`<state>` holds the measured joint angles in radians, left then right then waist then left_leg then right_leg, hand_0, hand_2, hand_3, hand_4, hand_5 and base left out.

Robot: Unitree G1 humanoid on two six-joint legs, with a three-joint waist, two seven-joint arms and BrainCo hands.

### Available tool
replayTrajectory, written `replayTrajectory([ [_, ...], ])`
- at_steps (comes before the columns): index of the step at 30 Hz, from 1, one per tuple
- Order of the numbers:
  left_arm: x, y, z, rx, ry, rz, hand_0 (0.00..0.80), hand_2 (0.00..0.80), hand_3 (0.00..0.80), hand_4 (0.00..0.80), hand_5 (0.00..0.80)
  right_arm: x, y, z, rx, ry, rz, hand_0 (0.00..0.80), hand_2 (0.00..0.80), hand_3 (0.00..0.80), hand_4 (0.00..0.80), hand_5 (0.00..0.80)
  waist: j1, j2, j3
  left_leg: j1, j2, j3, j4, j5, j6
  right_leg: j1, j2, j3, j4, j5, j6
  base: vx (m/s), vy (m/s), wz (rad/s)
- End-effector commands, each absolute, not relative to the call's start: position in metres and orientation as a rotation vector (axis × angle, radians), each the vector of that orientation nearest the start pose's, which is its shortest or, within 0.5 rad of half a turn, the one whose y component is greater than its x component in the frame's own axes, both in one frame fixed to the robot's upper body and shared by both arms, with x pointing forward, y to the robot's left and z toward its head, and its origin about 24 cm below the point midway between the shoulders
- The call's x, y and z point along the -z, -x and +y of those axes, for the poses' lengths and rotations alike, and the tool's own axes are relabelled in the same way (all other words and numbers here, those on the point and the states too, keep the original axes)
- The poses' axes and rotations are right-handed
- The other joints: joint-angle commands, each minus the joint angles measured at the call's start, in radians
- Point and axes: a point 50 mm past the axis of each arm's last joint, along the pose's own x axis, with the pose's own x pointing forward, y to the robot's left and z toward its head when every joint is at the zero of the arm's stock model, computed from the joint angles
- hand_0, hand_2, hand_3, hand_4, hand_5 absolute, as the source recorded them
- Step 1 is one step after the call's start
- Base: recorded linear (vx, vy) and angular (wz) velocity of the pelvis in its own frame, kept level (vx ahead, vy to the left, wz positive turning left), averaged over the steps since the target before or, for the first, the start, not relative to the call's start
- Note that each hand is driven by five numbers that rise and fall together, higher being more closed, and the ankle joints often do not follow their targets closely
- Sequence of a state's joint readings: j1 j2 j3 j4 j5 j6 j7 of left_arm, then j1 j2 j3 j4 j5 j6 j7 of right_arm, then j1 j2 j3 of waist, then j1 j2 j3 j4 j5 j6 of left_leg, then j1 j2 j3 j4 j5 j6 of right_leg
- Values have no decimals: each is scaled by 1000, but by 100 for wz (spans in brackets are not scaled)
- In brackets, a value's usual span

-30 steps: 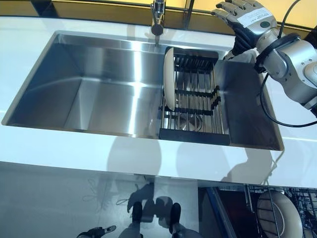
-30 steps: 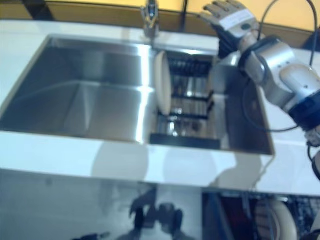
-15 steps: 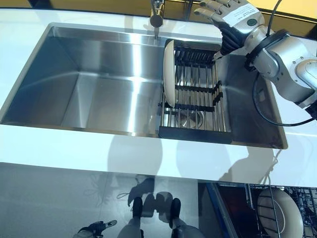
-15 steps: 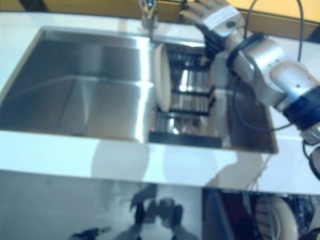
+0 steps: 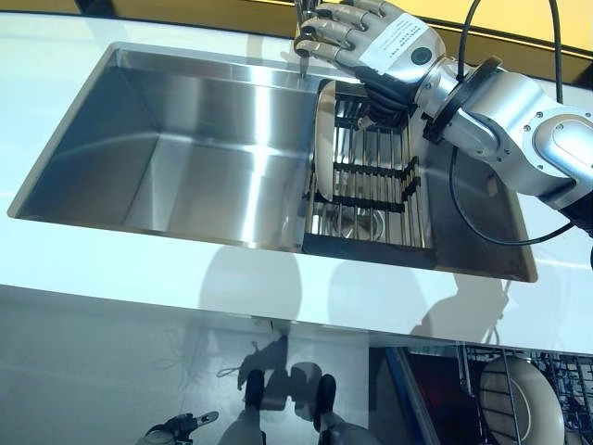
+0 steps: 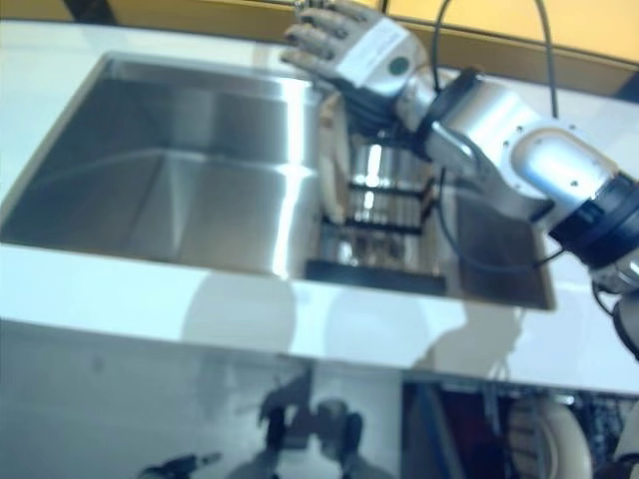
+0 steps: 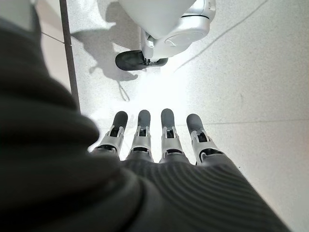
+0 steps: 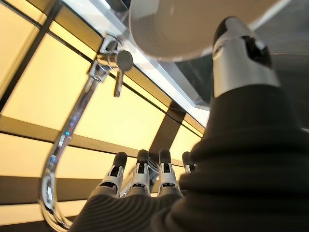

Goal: Take plates into dishwasher

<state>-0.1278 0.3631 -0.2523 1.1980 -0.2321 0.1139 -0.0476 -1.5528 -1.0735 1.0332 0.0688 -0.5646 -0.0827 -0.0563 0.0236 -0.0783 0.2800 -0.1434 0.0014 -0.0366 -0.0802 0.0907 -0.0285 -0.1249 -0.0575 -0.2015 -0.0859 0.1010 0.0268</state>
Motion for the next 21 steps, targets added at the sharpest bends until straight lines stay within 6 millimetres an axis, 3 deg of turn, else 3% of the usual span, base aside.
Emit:
replayTrajectory([
  [1, 140, -123, 279, -148, -250, 1232, 0, 0, 0, 0, 0, -386, -294, -95, -43, 2168, -1200, 0, 0, 0, 0, 0, 35, -37, -46, 3, -26, 43, -7, -62, 24, 31, 19, 1, -1, -65, 58, 0, 0, 0],
  [9, 141, -115, 283, -156, -247, 1234, 0, 0, 0, 0, 0, -376, -296, -96, -95, 2302, -1166, 0, 0, 0, 0, 0, 37, -43, -50, 10, -23, 46, -7, -65, 20, 37, 22, 1, -1, -68, 59, 0, 0, 0],
  [21, 142, -113, 282, -158, -238, 1233, 0, 0, 0, 0, 0, -366, -310, -109, -112, 2362, -1077, 0, 0, 0, 0, 0, 32, -43, -54, 16, -21, 50, -7, -68, 17, 42, 24, 4, -1, -73, 56, 0, 0, 0],
])
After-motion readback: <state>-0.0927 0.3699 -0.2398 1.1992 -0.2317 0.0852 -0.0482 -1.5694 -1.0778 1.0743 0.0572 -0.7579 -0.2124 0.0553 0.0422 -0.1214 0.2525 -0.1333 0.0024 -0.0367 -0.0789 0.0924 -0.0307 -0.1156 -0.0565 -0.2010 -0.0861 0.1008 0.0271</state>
